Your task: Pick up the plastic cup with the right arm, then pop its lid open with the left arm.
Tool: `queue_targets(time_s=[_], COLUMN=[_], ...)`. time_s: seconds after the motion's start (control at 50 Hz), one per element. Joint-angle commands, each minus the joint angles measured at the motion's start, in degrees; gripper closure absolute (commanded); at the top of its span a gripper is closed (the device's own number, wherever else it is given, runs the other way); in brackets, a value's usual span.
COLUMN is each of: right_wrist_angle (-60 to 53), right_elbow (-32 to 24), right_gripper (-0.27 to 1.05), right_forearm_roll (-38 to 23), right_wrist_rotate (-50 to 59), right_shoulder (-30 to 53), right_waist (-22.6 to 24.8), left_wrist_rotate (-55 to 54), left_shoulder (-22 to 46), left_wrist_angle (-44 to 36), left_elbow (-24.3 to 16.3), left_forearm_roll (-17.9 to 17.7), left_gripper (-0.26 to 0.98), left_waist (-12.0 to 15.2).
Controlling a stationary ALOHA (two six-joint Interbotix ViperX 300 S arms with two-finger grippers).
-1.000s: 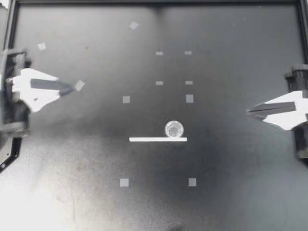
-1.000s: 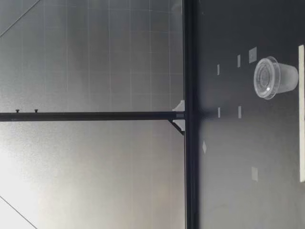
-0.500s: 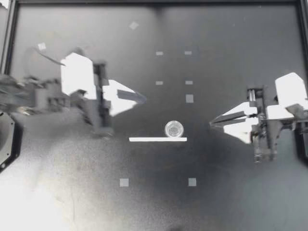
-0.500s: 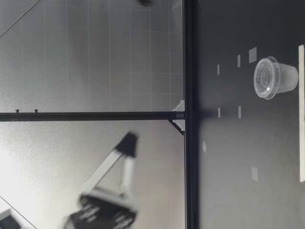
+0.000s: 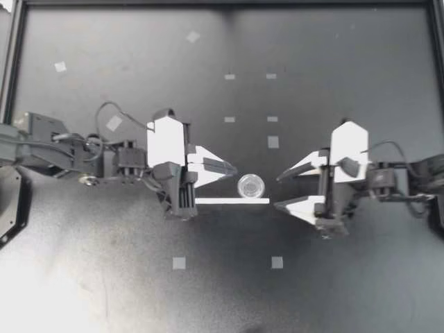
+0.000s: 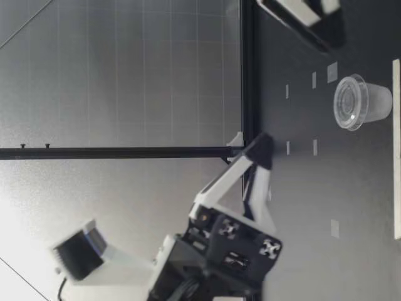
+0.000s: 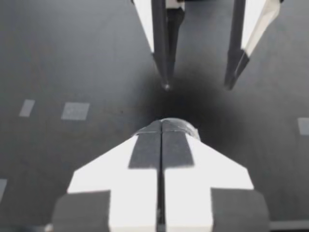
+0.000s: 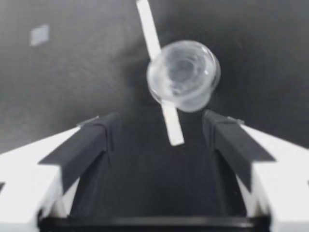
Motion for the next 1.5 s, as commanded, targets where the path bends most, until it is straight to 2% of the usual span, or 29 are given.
queue_targets(time_s=[0.0, 0.58, 0.98, 1.48], right_wrist_angle=[-0.8, -1.0, -1.0, -1.1], right_elbow=[-1.1, -5.0, -5.9, -9.5], right_gripper=[0.09, 0.09, 0.09, 0.09], right_forearm_roll=[1.1, 1.2, 1.2, -0.5], right_wrist_rotate=[0.0, -1.1, -3.0, -3.5], right_shoulder=[1.2, 7.5, 8.3, 11.1], right_waist=[-0.4, -0.4, -2.5, -2.5], left_wrist_rotate=[0.1, -0.1, -0.3, -0.4], left_shoulder=[0.2, 7.6, 8.3, 10.4], left_wrist_angle=[-0.7, -3.4, -3.2, -3.2], left_elbow=[-1.1, -4.7, -4.4, -4.7], left_forearm_roll=[0.2, 1.7, 1.8, 1.8], left_gripper=[0.87, 0.87, 0.87, 0.87], left_waist=[0.1, 0.0, 0.0, 0.0])
